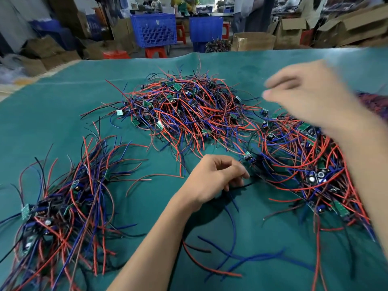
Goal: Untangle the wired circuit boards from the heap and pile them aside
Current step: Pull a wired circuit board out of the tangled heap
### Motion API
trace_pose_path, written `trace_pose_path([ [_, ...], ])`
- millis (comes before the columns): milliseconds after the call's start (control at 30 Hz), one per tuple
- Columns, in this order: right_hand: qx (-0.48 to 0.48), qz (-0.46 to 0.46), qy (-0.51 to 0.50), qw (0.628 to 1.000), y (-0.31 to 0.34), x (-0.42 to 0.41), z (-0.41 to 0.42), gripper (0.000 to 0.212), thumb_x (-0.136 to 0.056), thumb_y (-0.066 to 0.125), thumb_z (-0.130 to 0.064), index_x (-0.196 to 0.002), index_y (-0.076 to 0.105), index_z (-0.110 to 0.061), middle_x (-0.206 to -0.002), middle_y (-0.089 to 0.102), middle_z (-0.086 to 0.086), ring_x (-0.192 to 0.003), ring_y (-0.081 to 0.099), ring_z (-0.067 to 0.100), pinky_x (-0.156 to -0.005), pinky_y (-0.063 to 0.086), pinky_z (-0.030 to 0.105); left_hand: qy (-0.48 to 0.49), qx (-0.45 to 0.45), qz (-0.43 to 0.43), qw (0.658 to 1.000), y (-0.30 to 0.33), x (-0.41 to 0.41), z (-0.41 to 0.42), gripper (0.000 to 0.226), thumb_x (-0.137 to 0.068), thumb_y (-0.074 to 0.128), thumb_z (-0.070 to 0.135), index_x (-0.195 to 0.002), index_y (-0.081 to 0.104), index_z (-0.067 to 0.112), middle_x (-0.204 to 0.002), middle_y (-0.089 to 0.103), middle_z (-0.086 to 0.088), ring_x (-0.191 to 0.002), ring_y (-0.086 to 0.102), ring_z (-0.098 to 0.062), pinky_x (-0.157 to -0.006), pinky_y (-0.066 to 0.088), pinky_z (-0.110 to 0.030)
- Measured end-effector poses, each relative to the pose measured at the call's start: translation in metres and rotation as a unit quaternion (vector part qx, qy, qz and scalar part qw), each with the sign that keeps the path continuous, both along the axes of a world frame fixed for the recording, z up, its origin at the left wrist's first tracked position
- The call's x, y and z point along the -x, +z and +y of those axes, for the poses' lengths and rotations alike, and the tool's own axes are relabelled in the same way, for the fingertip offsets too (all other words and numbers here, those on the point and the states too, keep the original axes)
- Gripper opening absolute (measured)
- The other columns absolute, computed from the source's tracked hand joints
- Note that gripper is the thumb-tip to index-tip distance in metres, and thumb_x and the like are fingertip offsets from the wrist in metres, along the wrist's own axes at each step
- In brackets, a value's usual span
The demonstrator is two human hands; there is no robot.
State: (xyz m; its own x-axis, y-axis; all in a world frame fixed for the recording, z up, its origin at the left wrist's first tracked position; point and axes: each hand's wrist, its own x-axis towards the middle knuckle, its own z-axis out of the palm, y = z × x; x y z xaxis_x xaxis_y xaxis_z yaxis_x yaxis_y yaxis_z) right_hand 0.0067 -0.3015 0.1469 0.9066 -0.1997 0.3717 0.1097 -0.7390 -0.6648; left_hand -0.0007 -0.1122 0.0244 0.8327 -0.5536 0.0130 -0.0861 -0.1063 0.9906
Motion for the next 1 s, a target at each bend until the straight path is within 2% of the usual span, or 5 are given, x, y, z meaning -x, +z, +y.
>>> trace_pose_path([
  [200, 0.138, 0.142, 0.063, 0.978, -0.043, -0.087, 0.07, 0.068, -0.09, 0.071, -0.044, -0.149, 0.049, -0.019, -0.15, 0.054, 0.012, -0.136, 0.051, 0.031, -0.108, 0.04, 0.035, 0.004, 0.01, 0.007, 1.0, 0.0, -0.001, 0.0, 0.016, -0.097, 0.056, 0.003, -0.09, 0.07, -0.001, -0.07, 0.065, -0.008, -0.056, 0.053, -0.004, -0.053, 0.041, -0.017],
  [267, 0.169, 0.203, 0.066, 0.962, -0.065, -0.101, 0.078, 0.075, -0.091, 0.069, -0.049, -0.153, 0.041, -0.018, -0.155, 0.047, 0.015, -0.14, 0.047, 0.034, -0.112, 0.041, 0.039, 0.006, 0.012, 0.008, 1.0, -0.001, -0.001, -0.001, 0.016, -0.096, 0.056, 0.003, -0.09, 0.07, -0.001, -0.069, 0.065, -0.007, -0.056, 0.053, -0.004, -0.052, 0.041, -0.017],
  [500, 0.168, 0.114, -0.018, 0.979, -0.087, -0.105, 0.068, 0.007, -0.089, 0.071, -0.027, -0.094, 0.065, -0.028, -0.121, 0.067, 0.012, -0.114, 0.062, 0.036, -0.092, 0.052, 0.039, -0.001, 0.009, 0.008, 1.0, 0.0, -0.002, -0.001, 0.016, -0.096, 0.056, 0.003, -0.087, 0.069, 0.004, -0.07, 0.065, -0.007, -0.059, 0.053, -0.008, -0.053, 0.042, -0.017],
  [700, 0.091, 0.035, -0.023, 0.995, -0.078, -0.079, 0.049, 0.009, -0.081, 0.083, -0.028, -0.086, 0.078, -0.022, -0.078, 0.068, 0.0, -0.092, 0.068, 0.027, -0.078, 0.052, 0.033, 0.007, 0.018, 0.012, 1.0, -0.001, -0.002, -0.001, 0.016, -0.095, 0.055, 0.001, -0.091, 0.069, 0.0, -0.069, 0.065, -0.006, -0.059, 0.053, -0.008, -0.054, 0.043, -0.017],
  [1000, -0.053, -0.094, -0.012, 0.994, -0.035, -0.01, 0.034, 0.015, -0.071, 0.071, -0.034, -0.067, 0.073, -0.02, -0.064, 0.07, 0.004, -0.067, 0.067, 0.026, -0.071, 0.055, 0.041, 0.07, 0.097, 0.077, 0.99, -0.004, -0.006, -0.003, 0.015, -0.099, 0.048, 0.002, -0.101, 0.063, 0.001, -0.081, 0.066, -0.017, -0.059, 0.057, -0.013, -0.052, 0.048, -0.018],
])
